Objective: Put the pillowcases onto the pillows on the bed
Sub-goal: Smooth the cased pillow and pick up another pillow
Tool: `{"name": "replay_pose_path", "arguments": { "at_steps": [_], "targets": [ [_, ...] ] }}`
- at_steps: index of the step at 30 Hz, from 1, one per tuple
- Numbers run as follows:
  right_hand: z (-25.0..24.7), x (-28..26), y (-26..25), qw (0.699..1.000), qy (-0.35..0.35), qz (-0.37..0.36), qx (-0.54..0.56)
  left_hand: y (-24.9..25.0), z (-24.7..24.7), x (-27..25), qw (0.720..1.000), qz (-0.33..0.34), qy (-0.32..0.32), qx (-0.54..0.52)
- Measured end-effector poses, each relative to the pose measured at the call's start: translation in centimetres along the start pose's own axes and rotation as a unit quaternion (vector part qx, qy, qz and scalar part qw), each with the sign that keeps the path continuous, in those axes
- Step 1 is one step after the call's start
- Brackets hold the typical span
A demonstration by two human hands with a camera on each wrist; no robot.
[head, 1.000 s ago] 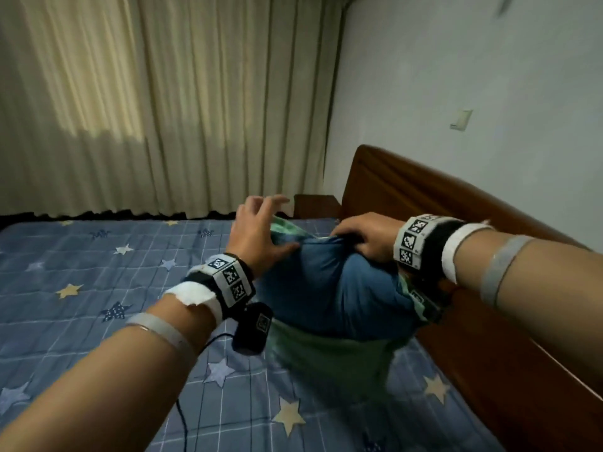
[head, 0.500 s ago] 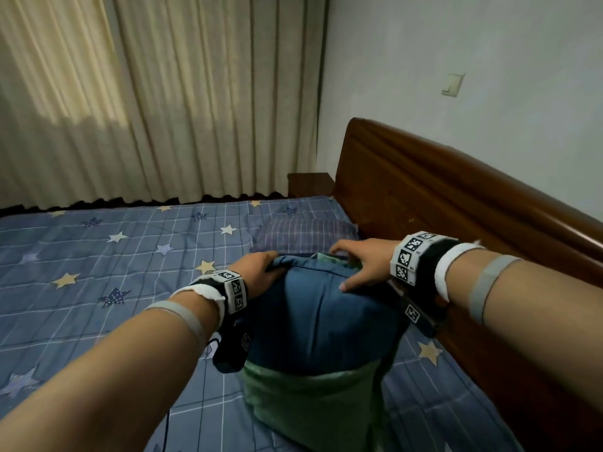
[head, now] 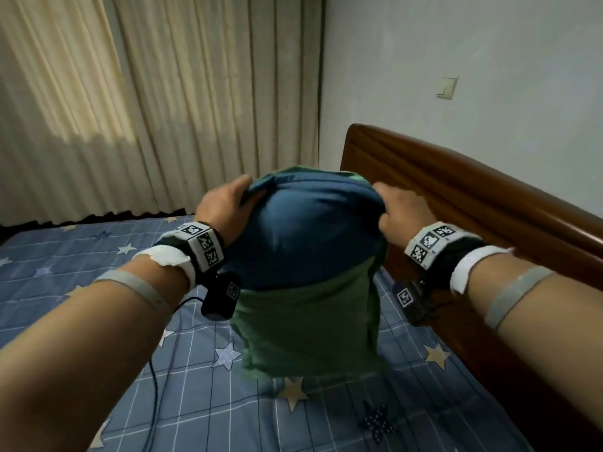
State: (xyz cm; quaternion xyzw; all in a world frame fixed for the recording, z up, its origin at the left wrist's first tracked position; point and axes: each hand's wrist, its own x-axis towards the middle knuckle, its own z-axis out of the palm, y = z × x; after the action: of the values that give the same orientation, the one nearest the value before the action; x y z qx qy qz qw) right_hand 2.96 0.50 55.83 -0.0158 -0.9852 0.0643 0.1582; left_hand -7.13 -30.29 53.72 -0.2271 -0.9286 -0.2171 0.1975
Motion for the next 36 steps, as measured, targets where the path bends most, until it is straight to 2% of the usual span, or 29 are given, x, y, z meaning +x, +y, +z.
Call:
{"name": "replay_pose_path", "arguments": {
  "at_steps": [2, 3, 5, 6, 7, 9, 10, 12, 14, 16, 20, 21, 23, 26, 30, 32, 36],
  "targets": [
    [0.2, 0.0, -0.5, 0.994, -0.105, 0.007, -0.038, 0.0, 0.8, -1.1, 0.989, -0.009, -0.145, 0.012],
    [0.0, 0.1, -0.6, 0.993, -0.103, 0.015, -0.048, -0.2, 1.2, -1.6, 0.988, -0.024, -0.15, 0.003],
    [-0.8, 0.9, -0.8, 0.999, -0.002, 0.044, -0.016, -0.2, 1.0, -1.4, 0.996, -0.06, -0.058, -0.019],
    [-0.8, 1.2, -0.9, 0.998, 0.03, 0.053, 0.002, 0.2, 0.6, -1.1, 0.997, -0.067, -0.035, -0.028],
    [-0.6, 1.3, -1.1, 0.998, 0.027, 0.063, 0.013, 0.5, 0.4, -0.7, 0.997, -0.064, -0.041, -0.03],
    [-0.2, 1.1, -1.3, 0.996, -0.023, 0.074, 0.036, 1.1, 0.1, -0.7, 0.995, -0.06, -0.081, -0.017],
    [0.0, 1.0, -1.1, 0.995, -0.019, 0.083, 0.059, 1.2, -0.1, -0.8, 0.995, -0.054, -0.088, -0.009],
    [0.5, 0.6, -0.6, 0.987, 0.033, 0.106, 0.116, 1.4, -0.1, -1.2, 0.996, -0.047, -0.066, -0.024],
    [1.9, -0.8, -0.8, 0.967, 0.104, 0.13, 0.191, 2.3, 0.0, -1.3, 0.997, -0.045, -0.031, -0.054],
    [4.0, -3.2, -1.8, 0.949, 0.14, 0.148, 0.241, 3.3, 0.2, -1.5, 0.996, -0.042, -0.017, -0.072],
    [7.8, -6.7, -2.6, 0.926, 0.188, 0.181, 0.274, 3.8, 0.0, -1.7, 0.997, -0.028, -0.008, -0.078],
    [8.5, -7.2, -2.7, 0.919, 0.182, 0.191, 0.292, 3.7, 0.1, -1.8, 0.997, -0.028, -0.007, -0.074],
    [9.6, -8.0, -3.3, 0.935, 0.141, 0.165, 0.281, 3.3, 0.0, -2.1, 0.997, -0.038, 0.006, -0.066],
    [11.3, -9.2, -4.7, 0.958, 0.085, 0.045, 0.269, 2.5, -0.2, -2.7, 0.995, -0.063, 0.033, -0.063],
    [13.3, -9.7, -7.1, 0.96, -0.062, -0.118, 0.246, 2.5, -0.3, -3.4, 0.996, -0.052, 0.029, -0.064],
    [13.7, -9.7, -8.6, 0.953, -0.138, -0.135, 0.232, 2.6, -0.4, -3.6, 0.996, -0.043, 0.03, -0.071],
    [14.7, -8.9, -11.3, 0.947, -0.203, -0.143, 0.201, 2.4, -0.9, -4.2, 0.994, -0.042, 0.06, -0.084]
  ]
}}
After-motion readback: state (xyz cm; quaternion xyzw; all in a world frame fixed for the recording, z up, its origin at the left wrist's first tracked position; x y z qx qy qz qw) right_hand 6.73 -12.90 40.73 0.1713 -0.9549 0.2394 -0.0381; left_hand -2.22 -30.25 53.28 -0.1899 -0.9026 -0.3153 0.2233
